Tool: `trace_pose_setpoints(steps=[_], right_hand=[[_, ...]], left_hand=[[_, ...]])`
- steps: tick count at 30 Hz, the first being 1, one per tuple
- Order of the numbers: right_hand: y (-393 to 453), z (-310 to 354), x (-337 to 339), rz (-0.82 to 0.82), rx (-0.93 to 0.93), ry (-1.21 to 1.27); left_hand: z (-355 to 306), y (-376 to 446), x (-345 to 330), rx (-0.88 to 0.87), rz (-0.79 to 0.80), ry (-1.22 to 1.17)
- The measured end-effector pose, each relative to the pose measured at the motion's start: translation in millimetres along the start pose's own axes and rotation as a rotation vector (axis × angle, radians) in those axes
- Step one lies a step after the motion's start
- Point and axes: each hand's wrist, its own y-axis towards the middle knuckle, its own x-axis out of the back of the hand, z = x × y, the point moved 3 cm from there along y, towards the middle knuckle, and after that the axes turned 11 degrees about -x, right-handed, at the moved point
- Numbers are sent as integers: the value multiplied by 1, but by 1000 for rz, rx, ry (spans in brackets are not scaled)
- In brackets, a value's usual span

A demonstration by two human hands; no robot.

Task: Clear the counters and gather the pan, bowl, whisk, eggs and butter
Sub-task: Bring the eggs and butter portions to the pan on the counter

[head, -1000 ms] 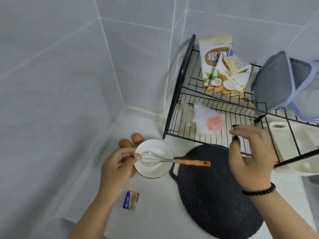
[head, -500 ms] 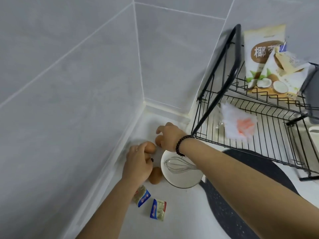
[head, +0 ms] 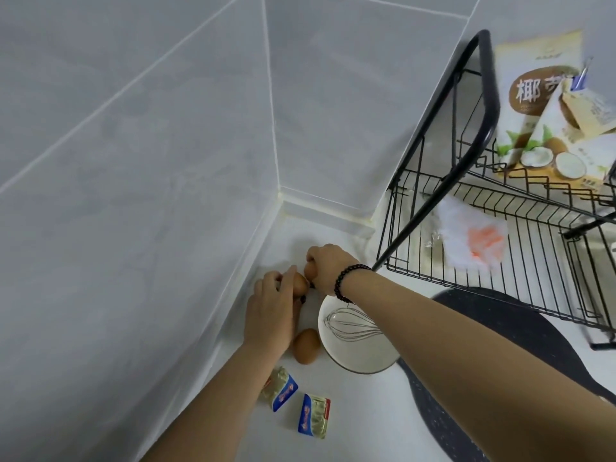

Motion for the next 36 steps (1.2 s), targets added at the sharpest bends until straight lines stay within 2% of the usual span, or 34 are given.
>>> trace_pose_setpoints(steps=[4,7,9,11,15,17,23,30,36], right_hand=[[-23,-4,19,-172,17,252],[-63,-15,36,-315,80,551],[-102,-27,40,-292,144,756],[-136,-40,31,-178,202,871],[-177,-61,-21,101,151,841],[-184,-67,-45,146,132,791],[-177,-74,-69,32,188,676],[-169,-77,-66,-39,189,680],[-159,-82,-59,-56,173,737]], left_hand=[[3,1,5,-1,13,41],[2,-2,15,60,-57,-67],[-1,-11,21,81,-138,-193],[-3,-22,26,109,-203,-358],[-14,-51,36,206,-257,-604],[-23,-64,39,266,-277,-697],[-42,-74,33,406,-286,-950],[-50,-67,31,356,-269,-949],[-44,-96,17,386,-244,-910]])
